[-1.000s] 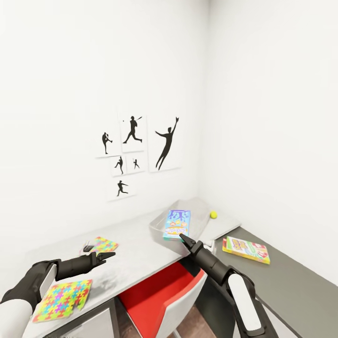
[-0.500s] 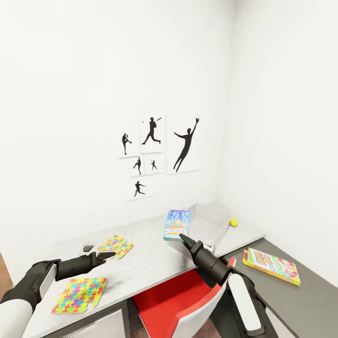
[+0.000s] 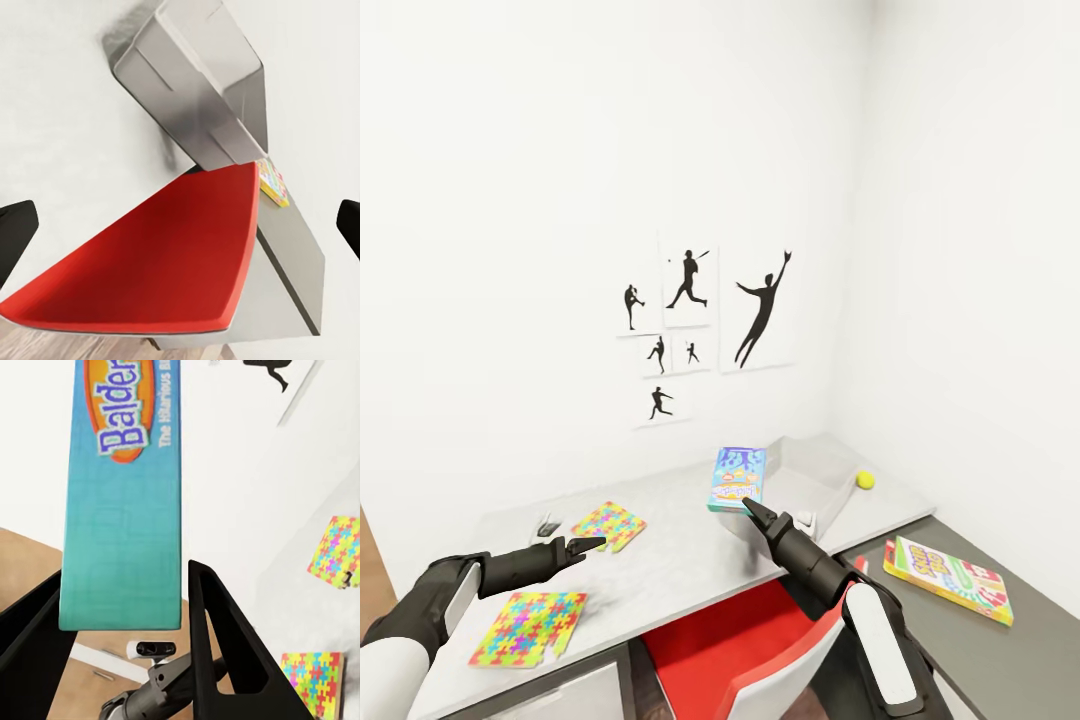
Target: Put all the toys in the child's room - the three board games (two on the bed and one on the table), the two jigsaw puzzles on the table, and the tennis ball on the table - inside the toy box on the table in the child's room.
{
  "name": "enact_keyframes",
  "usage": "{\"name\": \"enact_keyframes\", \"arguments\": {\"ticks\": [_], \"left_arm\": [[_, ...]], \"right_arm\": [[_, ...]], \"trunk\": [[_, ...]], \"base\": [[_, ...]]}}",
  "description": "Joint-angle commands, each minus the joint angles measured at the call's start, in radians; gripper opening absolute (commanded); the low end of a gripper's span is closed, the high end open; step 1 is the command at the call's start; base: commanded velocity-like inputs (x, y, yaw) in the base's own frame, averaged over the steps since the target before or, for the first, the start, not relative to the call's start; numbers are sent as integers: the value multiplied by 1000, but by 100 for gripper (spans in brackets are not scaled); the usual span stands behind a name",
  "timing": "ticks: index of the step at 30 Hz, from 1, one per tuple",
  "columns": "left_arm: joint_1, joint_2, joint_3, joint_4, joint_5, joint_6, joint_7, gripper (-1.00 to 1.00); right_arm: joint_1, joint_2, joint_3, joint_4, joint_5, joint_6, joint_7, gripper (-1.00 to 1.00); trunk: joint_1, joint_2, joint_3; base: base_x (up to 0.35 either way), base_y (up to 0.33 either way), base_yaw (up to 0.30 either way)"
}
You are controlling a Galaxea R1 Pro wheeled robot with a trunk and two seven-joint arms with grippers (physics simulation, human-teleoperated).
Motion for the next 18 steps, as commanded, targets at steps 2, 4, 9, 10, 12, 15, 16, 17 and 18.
{"name": "enact_keyframes", "arguments": {"ticks": [2, 4, 9, 10, 12, 15, 16, 17, 18], "left_arm": [[0, 0, 1, 0, 3, 7, -1, 100], [0, 0, 1, 0, 3, 7, -1, 100], [-1, 0, 1, 0, 3, 7, -1, 100], [0, 0, 2, 0, 3, 6, -1, 100], [0, 0, 2, 0, 3, 7, -1, 100], [0, 0, 2, 0, 3, 6, -1, 100], [0, 0, 2, 0, 3, 6, -1, 100], [0, 0, 2, 0, 3, 6, -1, 100], [0, 0, 2, 0, 3, 6, -1, 100]], "right_arm": [[0, 1, -3, 0, -3, 9, 2, -100], [0, 1, -3, 0, -4, 8, 2, -100], [0, 1, -3, 0, -4, 8, 2, -100], [0, 1, -3, 0, -4, 8, 2, -100], [0, 1, -3, 0, -4, 8, 2, -100], [0, 1, -3, 0, -4, 8, 2, -100], [0, 1, -3, 0, -4, 8, 2, -100], [0, 1, -3, 0, -4, 8, 2, -100], [0, 1, -3, 0, -4, 8, 2, -100]], "trunk": [[0, -1, 0], [0, -1, 0], [0, -1, 2], [0, -1, 3], [0, -1, 5], [0, -1, 7], [0, -1, 7], [0, -1, 7], [0, -1, 7]], "base": [[1, -18, 1], [0, -8, -10], [39, -60, -121], [102, -127, -194], [104, -108, -189], [50, -45, -121], [23, -21, -59], [18, -17, -47], [12, -11, -30]]}}
